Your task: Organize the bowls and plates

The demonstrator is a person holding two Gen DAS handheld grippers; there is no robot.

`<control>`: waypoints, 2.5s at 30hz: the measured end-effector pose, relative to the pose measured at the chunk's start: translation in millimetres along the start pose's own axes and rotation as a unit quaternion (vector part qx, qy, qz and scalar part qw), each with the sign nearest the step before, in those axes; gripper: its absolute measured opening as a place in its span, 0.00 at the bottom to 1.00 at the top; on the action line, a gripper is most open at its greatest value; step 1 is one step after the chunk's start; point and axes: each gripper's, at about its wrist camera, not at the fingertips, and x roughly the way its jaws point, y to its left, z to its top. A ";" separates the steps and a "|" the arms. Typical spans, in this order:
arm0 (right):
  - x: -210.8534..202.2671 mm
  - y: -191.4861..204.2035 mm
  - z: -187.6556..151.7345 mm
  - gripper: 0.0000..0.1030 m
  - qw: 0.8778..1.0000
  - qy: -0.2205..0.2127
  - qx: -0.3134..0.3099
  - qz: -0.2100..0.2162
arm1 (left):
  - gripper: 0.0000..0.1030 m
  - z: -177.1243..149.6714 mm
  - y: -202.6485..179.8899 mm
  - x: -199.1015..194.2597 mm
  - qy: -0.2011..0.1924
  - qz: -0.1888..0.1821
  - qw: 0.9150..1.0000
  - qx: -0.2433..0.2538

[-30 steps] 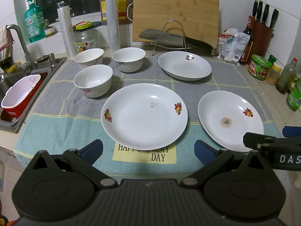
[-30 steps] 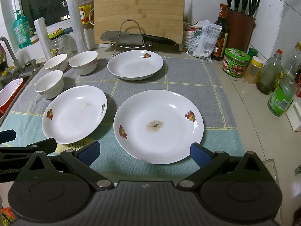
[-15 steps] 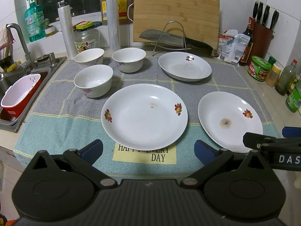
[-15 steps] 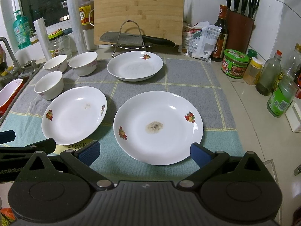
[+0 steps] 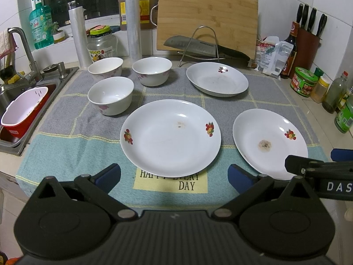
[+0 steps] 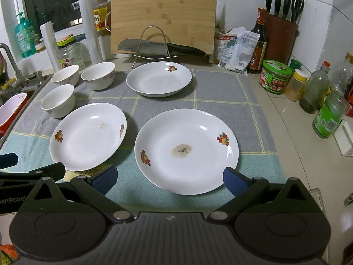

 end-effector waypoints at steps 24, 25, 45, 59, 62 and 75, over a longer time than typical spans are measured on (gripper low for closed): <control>-10.1 26.1 -1.4 1.00 1.000 -0.018 0.003 -0.022 | 0.99 0.3 29.1 2.5 -0.018 -0.046 0.999 0.013; -11.0 27.7 -1.5 1.00 1.000 -0.020 0.003 -0.023 | 0.99 0.4 30.8 2.5 -0.019 -0.049 0.999 0.015; -15.2 3.7 -14.9 1.00 0.997 -0.070 0.008 -0.025 | 0.99 -26.2 13.5 16.0 -0.061 -0.173 0.978 0.103; 40.4 -71.4 -10.5 1.00 0.999 -0.044 0.012 0.005 | 0.99 -44.2 -58.4 61.3 -0.045 -0.199 0.966 0.157; 55.0 -82.7 -8.0 1.00 0.999 -0.034 0.002 0.015 | 0.99 -47.0 -71.0 75.5 -0.041 -0.197 0.967 0.157; 119.5 -112.5 -2.9 1.00 0.996 0.028 -0.028 0.075 | 0.99 -48.0 -106.3 108.9 -0.033 -0.164 0.970 0.174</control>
